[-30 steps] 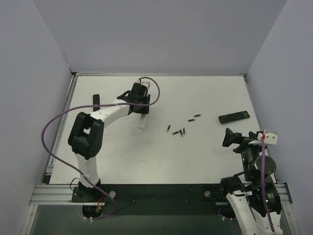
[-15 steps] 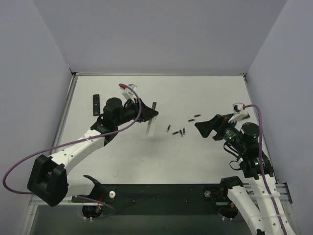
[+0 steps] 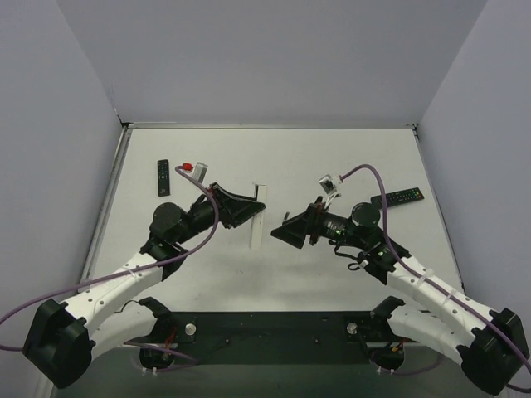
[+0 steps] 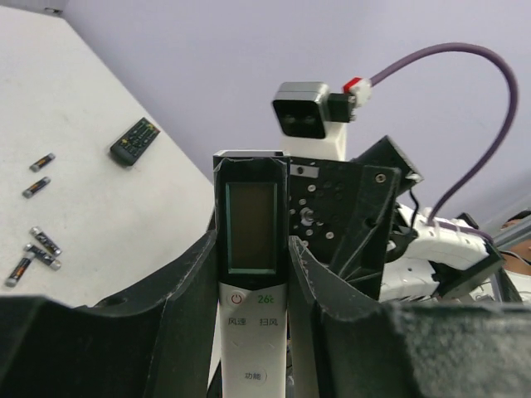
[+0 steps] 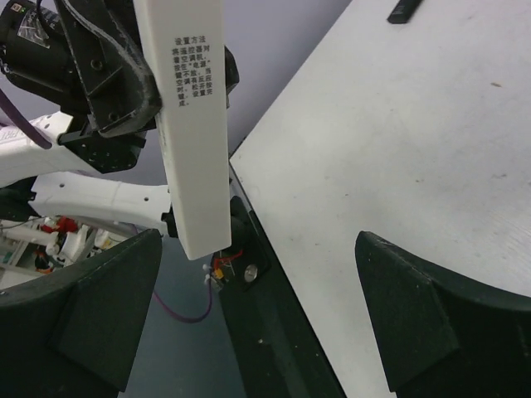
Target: Load the batteries into the remote control
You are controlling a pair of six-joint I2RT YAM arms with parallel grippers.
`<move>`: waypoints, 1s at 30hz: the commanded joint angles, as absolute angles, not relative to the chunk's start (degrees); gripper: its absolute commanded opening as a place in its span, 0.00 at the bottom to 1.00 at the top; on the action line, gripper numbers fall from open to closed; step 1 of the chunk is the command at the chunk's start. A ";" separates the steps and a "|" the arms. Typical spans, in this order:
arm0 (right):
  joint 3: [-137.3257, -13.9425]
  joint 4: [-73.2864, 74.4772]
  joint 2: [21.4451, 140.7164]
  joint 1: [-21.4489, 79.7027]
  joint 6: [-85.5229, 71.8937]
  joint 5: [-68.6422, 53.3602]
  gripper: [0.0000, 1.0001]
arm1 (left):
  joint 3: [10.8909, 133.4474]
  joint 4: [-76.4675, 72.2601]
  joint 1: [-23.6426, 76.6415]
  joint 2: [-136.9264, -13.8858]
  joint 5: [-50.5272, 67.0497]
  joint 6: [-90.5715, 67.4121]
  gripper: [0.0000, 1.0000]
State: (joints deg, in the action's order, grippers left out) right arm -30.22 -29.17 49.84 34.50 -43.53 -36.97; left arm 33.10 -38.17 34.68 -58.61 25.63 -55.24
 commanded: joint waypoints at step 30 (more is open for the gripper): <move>-41.66 -40.52 61.79 47.20 -36.31 -44.12 0.00 | 30.50 -48.96 27.51 -49.30 42.51 -59.76 0.70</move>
